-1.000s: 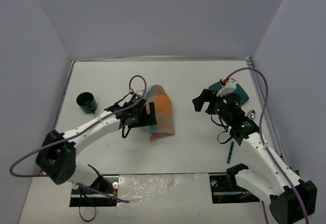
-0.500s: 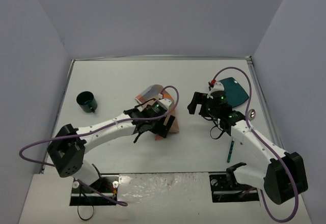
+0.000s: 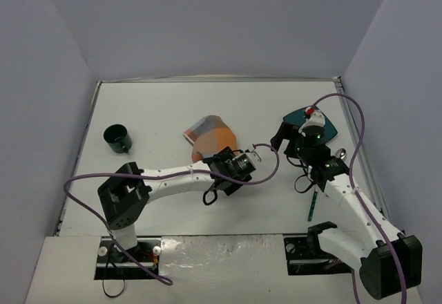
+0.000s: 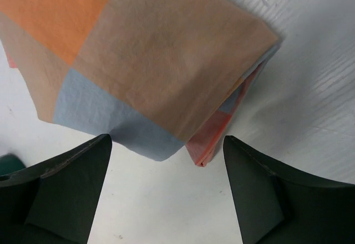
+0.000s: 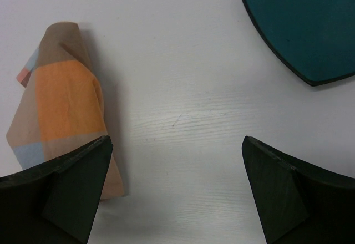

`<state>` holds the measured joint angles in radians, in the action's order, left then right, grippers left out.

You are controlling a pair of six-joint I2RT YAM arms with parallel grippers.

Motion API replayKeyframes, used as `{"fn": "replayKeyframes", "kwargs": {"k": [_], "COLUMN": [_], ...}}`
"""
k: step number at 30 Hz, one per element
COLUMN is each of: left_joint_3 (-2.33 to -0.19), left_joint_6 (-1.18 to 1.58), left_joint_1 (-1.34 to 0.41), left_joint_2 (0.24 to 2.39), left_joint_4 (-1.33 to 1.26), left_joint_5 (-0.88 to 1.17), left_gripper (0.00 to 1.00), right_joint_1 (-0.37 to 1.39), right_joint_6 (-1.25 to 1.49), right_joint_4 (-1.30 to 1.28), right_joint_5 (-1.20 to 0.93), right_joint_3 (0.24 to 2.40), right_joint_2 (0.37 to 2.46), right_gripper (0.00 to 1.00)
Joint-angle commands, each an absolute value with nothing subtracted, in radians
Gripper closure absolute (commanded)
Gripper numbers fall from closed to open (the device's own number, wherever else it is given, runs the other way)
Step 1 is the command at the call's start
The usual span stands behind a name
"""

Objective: Set the dinner table for one person

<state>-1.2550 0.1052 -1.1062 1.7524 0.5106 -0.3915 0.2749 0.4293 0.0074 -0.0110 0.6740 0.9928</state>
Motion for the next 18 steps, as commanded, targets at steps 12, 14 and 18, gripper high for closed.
{"fn": "replayKeyframes", "kwargs": {"k": [12, 14, 18], "left_joint_3": [-1.333, -1.333, -1.333], "left_joint_6": [-0.073, -0.077, -0.083], "left_joint_1": [-1.135, -1.14, -1.16], "left_joint_2": [1.819, 1.83, 1.841], "left_joint_4": [0.502, 0.494, 0.481], "left_joint_5": [-0.564, -0.575, -0.581], "left_gripper": [0.27, 0.27, 0.28], "right_joint_1": [0.171, 0.17, 0.169], "right_joint_6": [0.444, 0.445, 0.446], "right_joint_4": [0.021, 0.021, 0.021], "right_joint_5": [-0.086, -0.088, -0.089], "right_joint_3": [0.651, 0.649, 0.647], "right_joint_2": [0.958, 0.959, 0.962], "right_gripper": [0.0, 0.0, 0.0]}}
